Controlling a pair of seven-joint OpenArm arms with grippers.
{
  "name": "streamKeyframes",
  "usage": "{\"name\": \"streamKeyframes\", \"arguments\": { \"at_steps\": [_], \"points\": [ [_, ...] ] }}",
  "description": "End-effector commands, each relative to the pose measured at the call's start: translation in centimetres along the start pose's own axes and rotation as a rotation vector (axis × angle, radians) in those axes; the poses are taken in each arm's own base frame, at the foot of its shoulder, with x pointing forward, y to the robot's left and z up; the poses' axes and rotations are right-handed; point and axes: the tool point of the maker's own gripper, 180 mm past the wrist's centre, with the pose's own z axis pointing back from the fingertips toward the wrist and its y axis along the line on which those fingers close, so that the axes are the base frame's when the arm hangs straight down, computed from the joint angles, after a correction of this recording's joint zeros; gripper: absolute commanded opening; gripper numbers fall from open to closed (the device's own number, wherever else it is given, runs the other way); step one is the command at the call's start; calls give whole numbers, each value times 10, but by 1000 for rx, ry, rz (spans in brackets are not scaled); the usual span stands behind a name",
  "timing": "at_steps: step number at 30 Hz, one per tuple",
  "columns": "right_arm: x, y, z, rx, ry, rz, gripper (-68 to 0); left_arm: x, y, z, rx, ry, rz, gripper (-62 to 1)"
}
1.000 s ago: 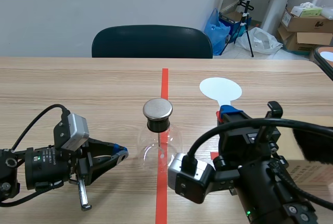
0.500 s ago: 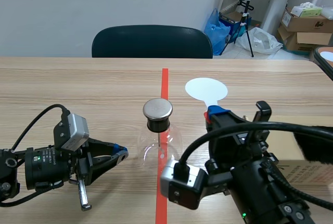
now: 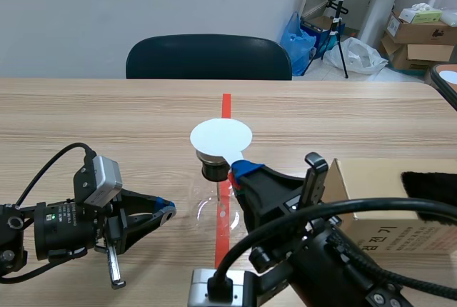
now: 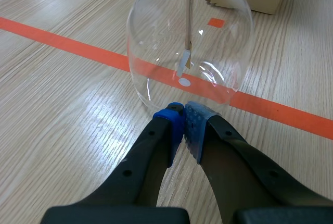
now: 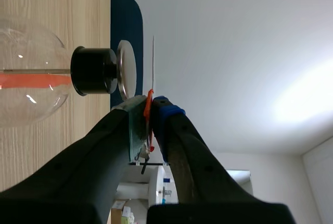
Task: Do the electroscope experiment
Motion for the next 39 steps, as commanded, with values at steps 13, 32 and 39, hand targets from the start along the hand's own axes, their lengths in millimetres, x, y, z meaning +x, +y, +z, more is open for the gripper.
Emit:
{"name": "streamKeyframes", "arguments": {
  "at_steps": [13,32,39],
  "points": [
    [5,-6,-2,-23,-59,27,-658,12,2,-3,3,-44,-3,-573],
    [-1,-2,-1,-8,-44,32,-658,11,3,-3,3,-44,-3,-573],
    [-10,-3,-2,-9,4,33,-658,11,3,-3,3,-44,-3,-573]
  ]
}}
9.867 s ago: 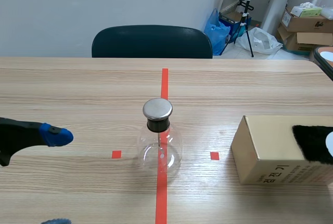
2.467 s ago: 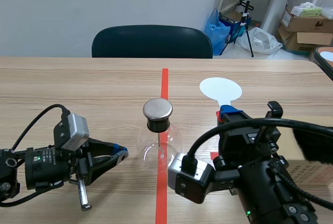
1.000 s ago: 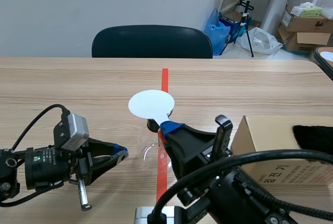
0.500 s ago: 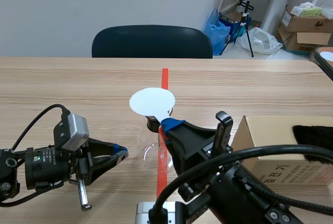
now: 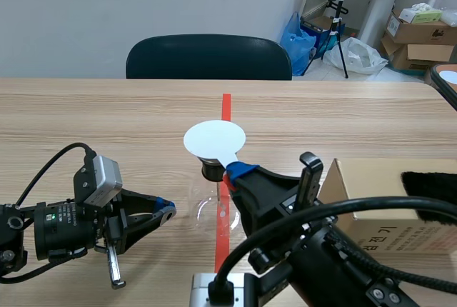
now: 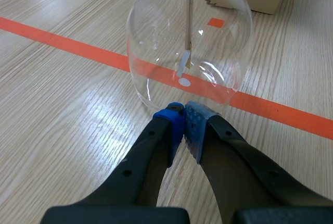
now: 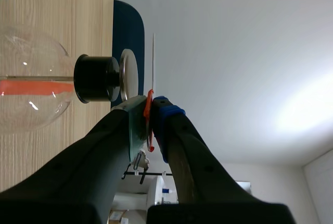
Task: Do the electroscope experiment
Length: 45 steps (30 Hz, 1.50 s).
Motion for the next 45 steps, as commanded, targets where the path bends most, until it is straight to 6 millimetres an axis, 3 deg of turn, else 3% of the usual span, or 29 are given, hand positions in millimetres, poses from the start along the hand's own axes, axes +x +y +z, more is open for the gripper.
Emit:
{"name": "streamKeyframes", "arguments": {
  "at_steps": [1,16,22,36,45],
  "points": [
    [-10,-4,0,-16,32,23,-658,11,3,-3,3,-44,-3,-573],
    [-83,-5,18,-15,408,40,-658,11,3,-3,3,-44,-3,-573],
    [-99,-6,25,-13,476,53,-658,11,3,-3,3,-44,-3,-573],
    [-97,-6,25,-13,467,53,-658,12,3,-3,3,-44,-3,-573],
    [-65,-4,12,-8,273,54,-658,12,3,-3,3,-44,-3,-573]
  ]
}}
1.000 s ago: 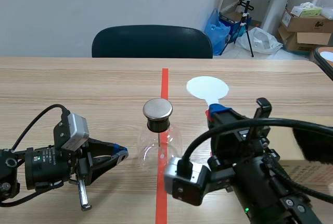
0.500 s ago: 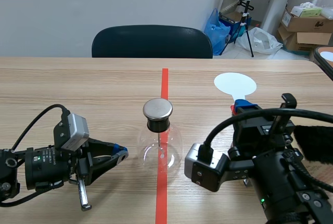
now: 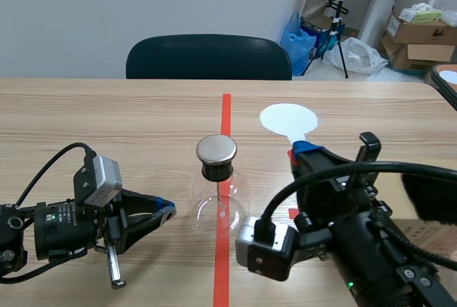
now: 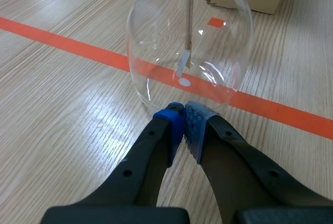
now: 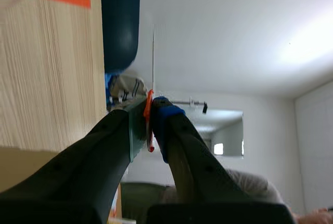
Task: Do the electroscope experiment
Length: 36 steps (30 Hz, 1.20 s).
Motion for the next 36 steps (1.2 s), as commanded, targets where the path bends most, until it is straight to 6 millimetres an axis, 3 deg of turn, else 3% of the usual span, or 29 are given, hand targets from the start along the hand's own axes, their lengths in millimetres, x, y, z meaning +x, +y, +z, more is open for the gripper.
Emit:
{"name": "streamKeyframes", "arguments": {
  "at_steps": [1,8,14,36],
  "points": [
    [3,-5,-1,-21,-34,18,-658,12,3,-3,3,-44,-3,-573],
    [36,-4,3,-19,-223,20,-658,12,3,-3,3,-44,-3,-573],
    [52,-4,7,-18,-312,21,-658,12,3,-3,3,-44,-3,-573],
    [57,0,10,1,-346,17,-658,11,3,-3,3,-44,-3,-573]
  ]
}}
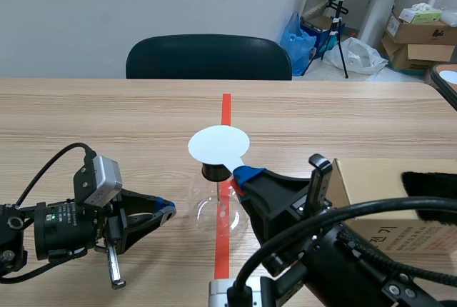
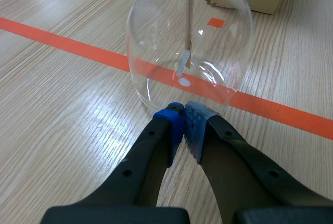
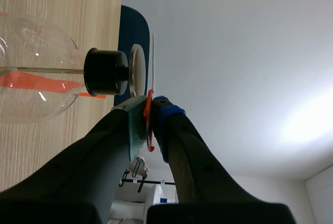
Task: Do the electroscope experiment
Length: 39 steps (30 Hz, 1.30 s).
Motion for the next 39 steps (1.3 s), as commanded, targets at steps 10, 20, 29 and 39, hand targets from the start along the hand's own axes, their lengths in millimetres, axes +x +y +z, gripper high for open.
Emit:
{"name": "streamKeyframes", "arguments": {
  "at_steps": [10,20,29,39],
  "points": [
    [-4,-3,0,-9,-3,23,-658,11,3,-3,3,-44,-3,-573],
    [-9,-3,0,-10,24,23,-658,11,3,-3,3,-44,-3,-573],
    [-50,-4,6,-13,259,22,-658,11,3,-3,3,-44,-3,-573],
    [-95,-5,25,-16,532,20,-658,11,3,-3,3,-44,-3,-573]
  ]
}}
